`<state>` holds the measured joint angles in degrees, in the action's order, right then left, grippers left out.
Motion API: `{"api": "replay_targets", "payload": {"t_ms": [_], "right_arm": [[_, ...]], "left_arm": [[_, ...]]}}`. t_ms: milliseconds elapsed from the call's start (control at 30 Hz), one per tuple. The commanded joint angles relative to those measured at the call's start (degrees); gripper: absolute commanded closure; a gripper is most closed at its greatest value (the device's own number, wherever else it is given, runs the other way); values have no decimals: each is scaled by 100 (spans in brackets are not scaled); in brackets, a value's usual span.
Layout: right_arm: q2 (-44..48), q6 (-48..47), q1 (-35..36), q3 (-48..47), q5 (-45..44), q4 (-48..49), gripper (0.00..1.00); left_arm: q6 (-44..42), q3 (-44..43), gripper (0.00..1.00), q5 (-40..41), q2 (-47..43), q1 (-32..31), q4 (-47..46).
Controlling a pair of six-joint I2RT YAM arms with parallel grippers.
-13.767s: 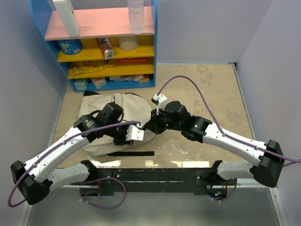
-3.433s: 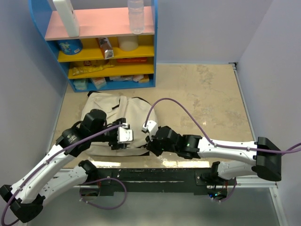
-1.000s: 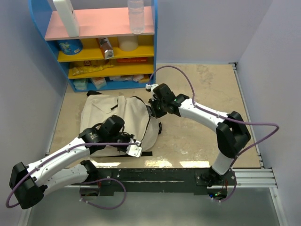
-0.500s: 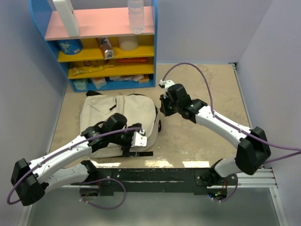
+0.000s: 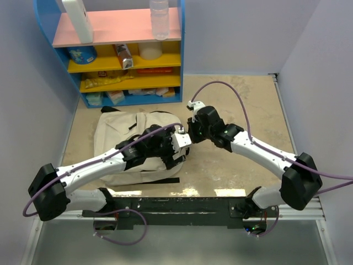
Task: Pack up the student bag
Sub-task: Zip the student bag at the center of the board.
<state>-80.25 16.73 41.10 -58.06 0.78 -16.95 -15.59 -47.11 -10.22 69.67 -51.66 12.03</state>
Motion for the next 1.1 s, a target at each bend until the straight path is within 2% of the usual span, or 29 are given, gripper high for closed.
{"api": "replay_targets", "payload": {"t_ms": [0,233,300,400,433,500,533,667,767,800,900,1067], "right_arm": [[413,129,29,-29,98,280,100],[440,146,29,-100,169,227,100],[440,146,38,-109,160,210,100],[431,164,38,-109,151,183,100],[440,181,38,-109,160,183,100],[440,190,38,-100,169,175,100],[457,190,38,-83,169,174,100],[396,164,38,-12,142,157,100],[274,50,29,-56,-59,157,100],[229,-3,21,-143,-234,79,100],[1,-205,-41,-363,-542,-71,100],[-122,-363,-322,-583,-614,-159,100]], "left_arm": [[584,-123,0,336,134,-55,-482],[558,333,0,424,196,-81,-974],[400,422,10,372,170,-72,-1036],[311,553,46,187,91,-72,-1106],[311,598,80,187,65,-72,-1115],[286,685,95,143,3,-72,-1107],[268,695,99,152,-6,-81,-1107],[83,695,100,-85,-102,-81,-1054],[-119,668,100,-673,-146,-107,-870],[-285,633,100,-1101,-147,-142,-695],[-706,502,100,-1673,-182,-397,-213],[-1410,361,100,-2274,-164,-792,554]]}}
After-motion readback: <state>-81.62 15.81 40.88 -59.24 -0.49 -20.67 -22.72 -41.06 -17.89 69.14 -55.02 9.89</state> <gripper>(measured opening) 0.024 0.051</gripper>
